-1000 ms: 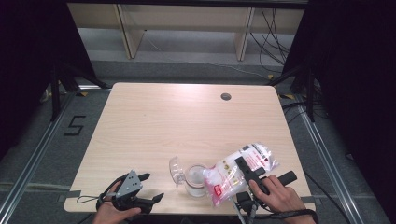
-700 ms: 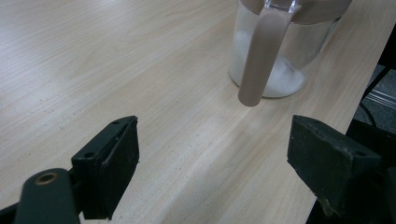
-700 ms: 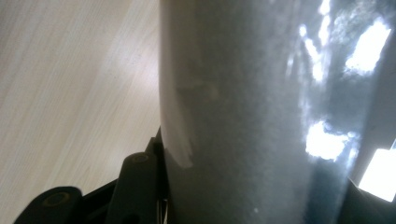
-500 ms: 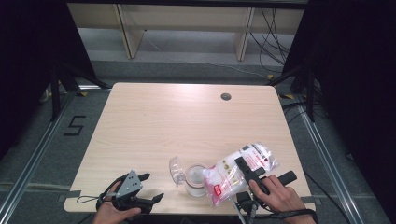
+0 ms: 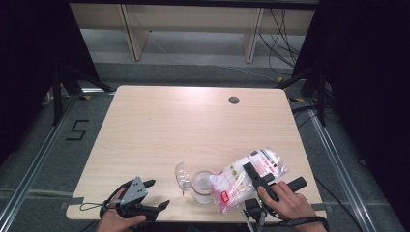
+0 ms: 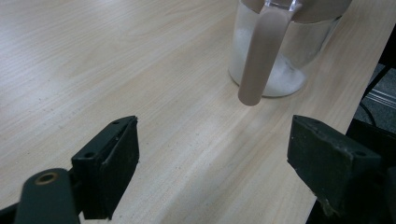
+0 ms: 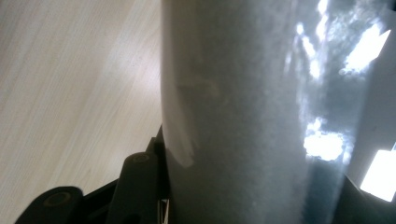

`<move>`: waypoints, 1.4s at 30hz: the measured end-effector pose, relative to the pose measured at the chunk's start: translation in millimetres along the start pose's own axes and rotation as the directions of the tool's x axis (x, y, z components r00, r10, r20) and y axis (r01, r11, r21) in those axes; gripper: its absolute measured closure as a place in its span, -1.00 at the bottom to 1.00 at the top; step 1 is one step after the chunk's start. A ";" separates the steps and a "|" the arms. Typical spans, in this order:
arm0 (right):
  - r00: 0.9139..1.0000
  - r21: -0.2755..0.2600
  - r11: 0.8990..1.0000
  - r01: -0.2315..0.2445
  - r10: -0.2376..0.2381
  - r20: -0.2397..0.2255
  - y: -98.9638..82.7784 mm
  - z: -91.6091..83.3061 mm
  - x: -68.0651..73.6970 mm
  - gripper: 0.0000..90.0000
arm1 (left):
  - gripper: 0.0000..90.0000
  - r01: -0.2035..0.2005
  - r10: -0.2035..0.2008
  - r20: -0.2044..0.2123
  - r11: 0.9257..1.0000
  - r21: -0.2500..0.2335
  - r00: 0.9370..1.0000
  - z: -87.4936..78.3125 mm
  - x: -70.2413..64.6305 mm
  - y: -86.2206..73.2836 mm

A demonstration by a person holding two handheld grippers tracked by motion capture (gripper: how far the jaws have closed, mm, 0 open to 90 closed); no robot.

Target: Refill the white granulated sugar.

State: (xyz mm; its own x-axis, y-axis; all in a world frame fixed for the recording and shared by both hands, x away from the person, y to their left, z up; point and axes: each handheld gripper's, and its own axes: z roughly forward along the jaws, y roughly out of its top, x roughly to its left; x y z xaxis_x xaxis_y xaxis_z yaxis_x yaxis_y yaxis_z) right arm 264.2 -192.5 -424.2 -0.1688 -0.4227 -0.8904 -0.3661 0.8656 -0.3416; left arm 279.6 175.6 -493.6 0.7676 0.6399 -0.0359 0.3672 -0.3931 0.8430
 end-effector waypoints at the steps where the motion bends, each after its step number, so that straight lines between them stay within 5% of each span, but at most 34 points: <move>1: 1.000 -0.006 1.000 0.010 -0.010 -0.001 0.1 0.3 -1.0 0.31 | -0.63 0.002 -0.002 -0.004 1.000 -0.004 1.000 0.1 -0.2 -0.1; 6: 1.000 0.001 1.000 -0.027 0.027 -0.005 0.1 0.2 2.1 0.31 | -0.63 0.005 -0.005 -0.001 1.000 -0.006 1.000 0.9 -0.2 -0.5; 8: 1.000 -0.010 1.000 0.025 -0.025 -0.003 0.9 1.0 -1.6 0.31 | -0.63 0.004 -0.004 -0.004 1.000 -0.005 1.000 0.8 -0.5 -0.5; 13: 1.000 0.000 1.000 0.001 -0.001 -0.008 0.9 0.2 0.4 0.32 | -0.63 -0.030 0.030 -0.001 1.000 -0.009 1.000 0.1 2.0 0.3; 17: 1.000 -0.007 1.000 0.020 -0.020 0.004 0.0 0.4 -1.2 0.32 | -0.63 -0.014 0.014 -0.010 1.000 0.009 1.000 -1.0 1.3 0.1; 22: 1.000 0.010 1.000 -0.016 0.016 0.003 -0.4 -1.3 0.6 0.32 | -0.63 -0.002 0.002 -0.005 1.000 -0.006 1.000 -0.4 0.3 0.0; 28: 1.000 0.005 1.000 -0.004 0.004 0.004 -0.5 -1.1 0.2 0.32 | -0.63 -0.016 0.016 -0.012 1.000 0.009 1.000 -1.2 1.4 0.1; 29: 0.999 -0.017 0.999 0.037 -0.037 0.012 -0.2 0.3 -2.8 0.32 | -0.63 -0.004 0.004 -0.006 1.000 -0.003 1.000 -0.6 0.5 0.0; 33: 0.998 -0.027 0.998 0.062 -0.062 0.009 0.4 0.6 -5.0 0.32 | -0.63 0.000 0.000 -0.010 1.000 -0.003 1.000 -0.9 0.0 0.1; 35: 1.000 -0.007 1.000 0.026 -0.026 0.008 0.3 -0.7 -2.7 0.32 | -0.63 -0.006 0.006 -0.006 1.000 -0.004 1.000 -0.6 0.6 0.1; 42: 1.000 -0.008 1.000 0.024 -0.024 0.007 0.4 -0.6 -2.6 0.33 | -0.63 -0.008 0.008 -0.009 1.000 -0.003 1.000 -0.9 0.8 0.3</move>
State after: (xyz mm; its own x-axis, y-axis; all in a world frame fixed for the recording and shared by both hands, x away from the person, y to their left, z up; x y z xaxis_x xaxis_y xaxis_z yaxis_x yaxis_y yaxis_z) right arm 263.9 -191.3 -421.9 -0.1537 -0.4411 -0.8842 -0.3775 0.8532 -0.3600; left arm 279.9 176.6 -492.9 0.7657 0.6428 -0.0246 0.3598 -0.3962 0.8447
